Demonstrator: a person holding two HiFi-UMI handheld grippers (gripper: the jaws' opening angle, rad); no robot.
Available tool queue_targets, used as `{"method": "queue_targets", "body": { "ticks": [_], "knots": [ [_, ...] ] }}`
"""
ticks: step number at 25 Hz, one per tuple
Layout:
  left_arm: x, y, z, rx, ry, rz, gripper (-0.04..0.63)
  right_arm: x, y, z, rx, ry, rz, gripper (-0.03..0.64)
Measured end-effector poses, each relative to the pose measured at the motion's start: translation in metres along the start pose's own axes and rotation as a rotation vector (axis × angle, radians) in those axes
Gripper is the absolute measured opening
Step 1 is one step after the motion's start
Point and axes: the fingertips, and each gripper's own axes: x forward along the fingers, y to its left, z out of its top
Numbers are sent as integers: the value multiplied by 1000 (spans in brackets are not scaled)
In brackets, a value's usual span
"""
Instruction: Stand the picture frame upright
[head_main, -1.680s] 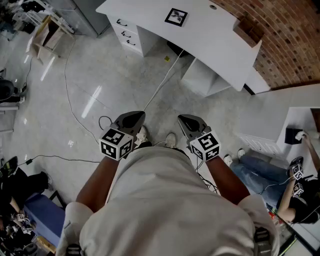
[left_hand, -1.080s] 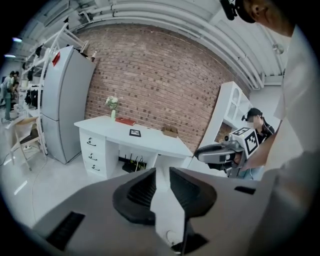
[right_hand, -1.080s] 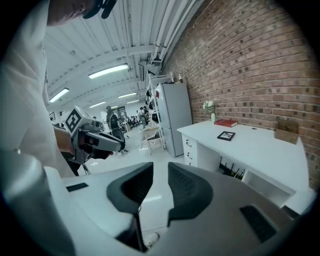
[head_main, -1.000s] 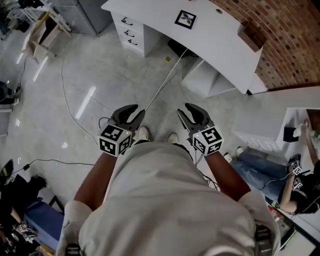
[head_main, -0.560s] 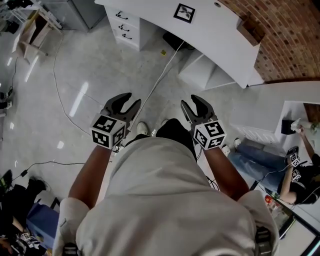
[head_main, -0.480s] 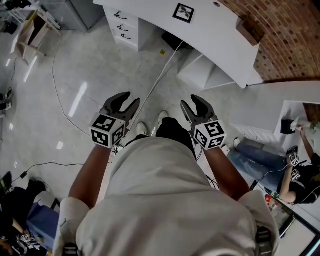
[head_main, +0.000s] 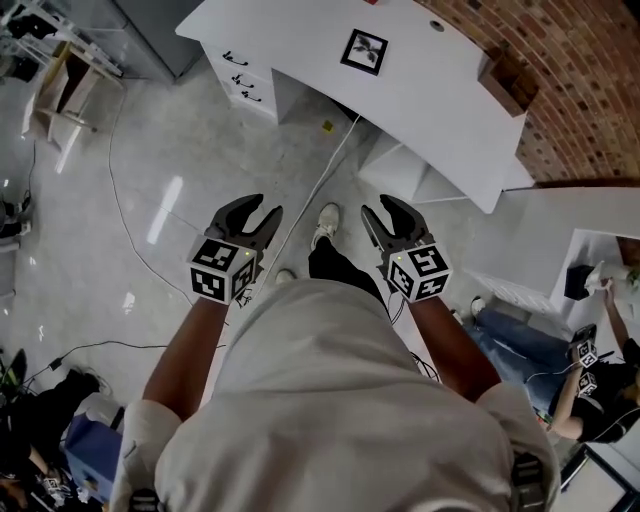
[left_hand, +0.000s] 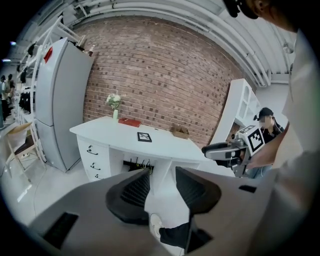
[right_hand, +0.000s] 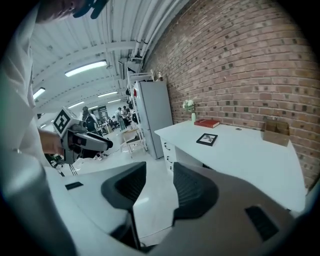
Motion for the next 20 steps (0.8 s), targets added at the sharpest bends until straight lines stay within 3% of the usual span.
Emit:
{"method": "queue_targets", "body": {
  "ticks": [10,20],
  "knots": [
    [109,24,84,24,59,42,161,54,-120,40,36,18,9,166],
    [201,30,145,38,71,36,151,91,-205,57,130,36,10,166]
  ]
}}
